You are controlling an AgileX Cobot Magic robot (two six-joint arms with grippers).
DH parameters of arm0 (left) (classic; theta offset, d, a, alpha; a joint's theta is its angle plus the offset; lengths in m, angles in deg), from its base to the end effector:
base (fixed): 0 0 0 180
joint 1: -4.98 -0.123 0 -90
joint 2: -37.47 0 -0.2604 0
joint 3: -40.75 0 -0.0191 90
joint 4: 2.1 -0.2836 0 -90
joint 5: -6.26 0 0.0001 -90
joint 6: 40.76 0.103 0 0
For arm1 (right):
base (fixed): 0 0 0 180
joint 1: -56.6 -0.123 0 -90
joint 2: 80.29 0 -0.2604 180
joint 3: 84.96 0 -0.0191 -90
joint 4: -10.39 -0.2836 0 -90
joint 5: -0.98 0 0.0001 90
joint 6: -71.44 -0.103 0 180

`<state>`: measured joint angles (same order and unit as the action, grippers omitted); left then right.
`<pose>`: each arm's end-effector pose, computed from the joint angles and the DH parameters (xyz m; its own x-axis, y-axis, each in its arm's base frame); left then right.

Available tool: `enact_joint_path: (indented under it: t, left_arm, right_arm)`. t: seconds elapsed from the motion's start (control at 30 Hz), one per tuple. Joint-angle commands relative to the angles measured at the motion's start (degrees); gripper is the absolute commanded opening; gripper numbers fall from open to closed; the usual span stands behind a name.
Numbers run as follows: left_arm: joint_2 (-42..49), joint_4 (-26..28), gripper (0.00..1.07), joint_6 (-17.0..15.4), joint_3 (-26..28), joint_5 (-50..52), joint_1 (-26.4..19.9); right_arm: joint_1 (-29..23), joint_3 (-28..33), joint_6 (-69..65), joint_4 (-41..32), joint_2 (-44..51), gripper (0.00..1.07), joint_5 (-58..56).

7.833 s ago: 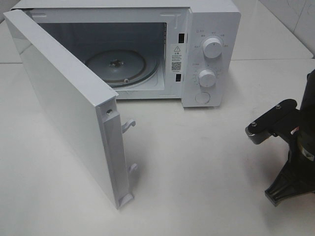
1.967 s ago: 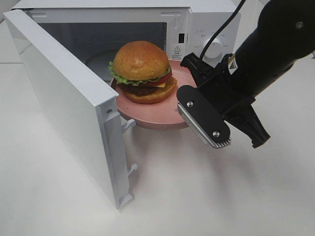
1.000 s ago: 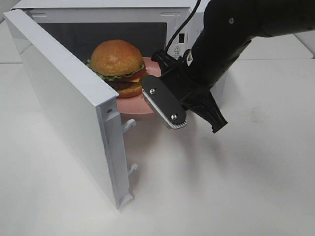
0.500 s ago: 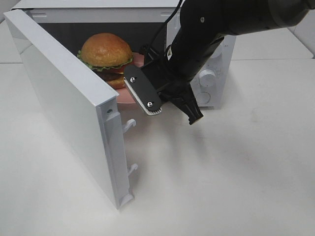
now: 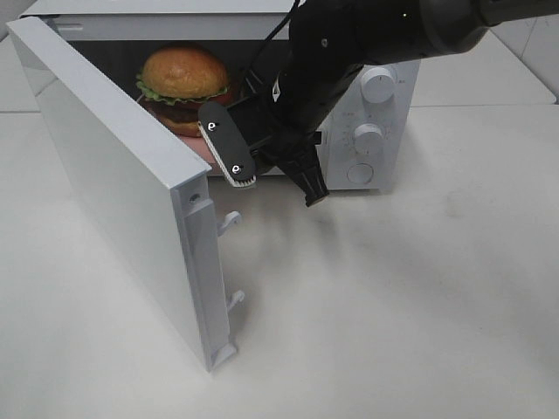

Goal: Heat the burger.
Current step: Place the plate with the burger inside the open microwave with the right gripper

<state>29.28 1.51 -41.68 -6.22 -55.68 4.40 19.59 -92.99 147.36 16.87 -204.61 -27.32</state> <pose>0.0557 -0.0052 0.2909 -0.4561 -0.0503 -0.8885 0.0185 0.9977 -0.0660 0.3781 0.2781 0.1459 0.4756 -0.8787 -0.0416 -0.7265 -0.3657 -0.5817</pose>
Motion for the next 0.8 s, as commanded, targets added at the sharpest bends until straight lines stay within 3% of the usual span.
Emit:
enact_joint_path:
  t: [0.03, 0.8]
  left_arm:
    - [0.63, 0.11, 1.00, 0.06, 0.00, 0.63, 0.34]
    - [0.63, 0.11, 1.00, 0.06, 0.00, 0.63, 0.34]
  right_arm:
    - [1.20, -3.38, -4.35, 3.50, -1.32, 0.00, 1.20]
    - [1.20, -18.16, -9.68, 8.42, -12.49, 0.00, -1.43]
